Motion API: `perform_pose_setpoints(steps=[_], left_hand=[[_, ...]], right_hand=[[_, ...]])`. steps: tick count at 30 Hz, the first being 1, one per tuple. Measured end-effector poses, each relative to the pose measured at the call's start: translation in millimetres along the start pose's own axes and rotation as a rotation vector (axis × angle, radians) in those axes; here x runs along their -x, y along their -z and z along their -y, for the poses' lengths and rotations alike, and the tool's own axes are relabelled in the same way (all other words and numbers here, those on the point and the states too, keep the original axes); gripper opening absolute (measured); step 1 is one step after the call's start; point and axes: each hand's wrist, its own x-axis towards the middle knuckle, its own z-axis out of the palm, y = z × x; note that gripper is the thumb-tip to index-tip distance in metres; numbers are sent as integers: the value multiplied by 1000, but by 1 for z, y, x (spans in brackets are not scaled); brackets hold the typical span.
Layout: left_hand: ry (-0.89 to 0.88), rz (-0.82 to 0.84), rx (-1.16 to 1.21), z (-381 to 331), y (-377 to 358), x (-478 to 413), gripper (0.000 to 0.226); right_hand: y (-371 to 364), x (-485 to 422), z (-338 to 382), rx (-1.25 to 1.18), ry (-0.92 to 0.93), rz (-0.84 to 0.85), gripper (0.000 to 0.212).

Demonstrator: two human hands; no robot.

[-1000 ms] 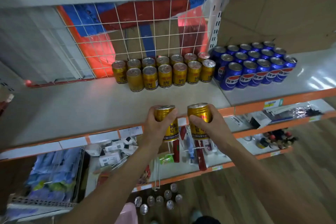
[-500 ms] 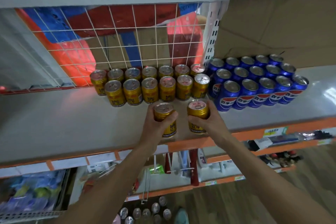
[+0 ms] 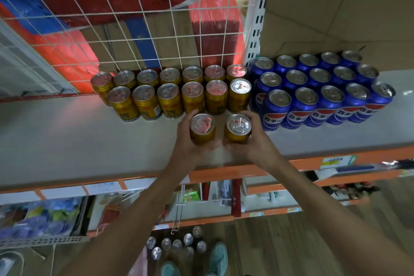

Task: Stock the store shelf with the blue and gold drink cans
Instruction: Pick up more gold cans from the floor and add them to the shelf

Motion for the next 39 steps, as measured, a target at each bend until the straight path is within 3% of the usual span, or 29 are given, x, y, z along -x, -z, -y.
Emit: perform_pose_setpoints(steps=[3,6,9,11,13,16,18,26,39], left_hand=[[-68,18,-223,-6,14,4,108],[-146,30,-494,-16,22,7,94],[-111,-7,-584,-26,15,3,84],[-126,-11,-550,-29,14,-2,71],[-158,87,-504,-30,17,-7,65],[-213,260,-507,-33,22,-10,64],[-258,280,-545,-32,22,-12,66],[-308,76,-657,-17,-3,4,80],[-319,-34,-701,-10,-22,-11,80]], right_hand=[[9,8,6,228,74,-1,105],[17,16,15,571,234,-73,82],[17,16,20,728,317,-102,69],[18,12,21,745,351,-99,60],[21,10,22,748,367,-89,55],[27,10,20,781,377,-67,53],[30,11,18,820,386,-52,54],[18,19,12,991,421,-167,64],[26,12,0,1044,513,-184,59]])
